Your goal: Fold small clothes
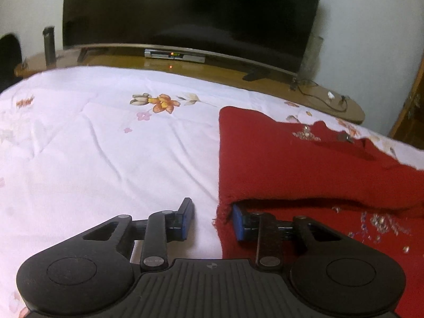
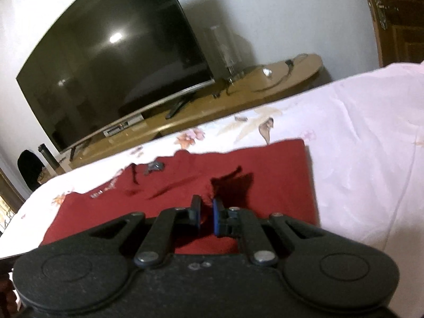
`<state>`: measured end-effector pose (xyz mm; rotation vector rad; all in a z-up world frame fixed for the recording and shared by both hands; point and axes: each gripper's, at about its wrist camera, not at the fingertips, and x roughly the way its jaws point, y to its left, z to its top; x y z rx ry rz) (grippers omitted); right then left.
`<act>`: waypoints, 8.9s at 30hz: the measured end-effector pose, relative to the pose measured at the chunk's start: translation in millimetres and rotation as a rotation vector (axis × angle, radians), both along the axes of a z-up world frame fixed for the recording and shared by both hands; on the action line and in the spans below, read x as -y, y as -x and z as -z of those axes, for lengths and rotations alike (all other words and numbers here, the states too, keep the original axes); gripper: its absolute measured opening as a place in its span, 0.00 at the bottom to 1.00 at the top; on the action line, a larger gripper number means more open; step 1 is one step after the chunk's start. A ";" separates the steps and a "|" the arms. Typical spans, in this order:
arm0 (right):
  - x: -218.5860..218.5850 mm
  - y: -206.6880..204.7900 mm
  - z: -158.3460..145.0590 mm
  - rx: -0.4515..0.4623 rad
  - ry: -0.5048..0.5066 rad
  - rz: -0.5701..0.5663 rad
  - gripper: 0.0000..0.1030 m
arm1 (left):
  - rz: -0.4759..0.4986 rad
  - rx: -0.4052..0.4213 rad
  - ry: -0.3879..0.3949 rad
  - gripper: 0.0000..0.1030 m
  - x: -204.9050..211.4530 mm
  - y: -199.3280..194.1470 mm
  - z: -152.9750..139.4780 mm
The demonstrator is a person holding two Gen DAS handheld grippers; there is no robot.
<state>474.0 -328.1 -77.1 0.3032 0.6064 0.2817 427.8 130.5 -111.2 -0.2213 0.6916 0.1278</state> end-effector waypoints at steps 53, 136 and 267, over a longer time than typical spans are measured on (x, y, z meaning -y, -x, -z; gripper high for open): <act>0.3 -36.3 23.2 0.013 0.277 -0.043 0.22 | 0.146 0.123 0.033 0.32 5.9 -104.2 -2.4; 50.9 293.1 54.4 -0.410 -0.529 0.023 0.06 | 0.248 -0.123 0.818 0.04 -5.0 245.0 62.3; -14.8 -51.5 -3.1 0.164 0.305 0.027 0.27 | 0.120 0.250 0.090 0.39 44.6 -102.9 -28.1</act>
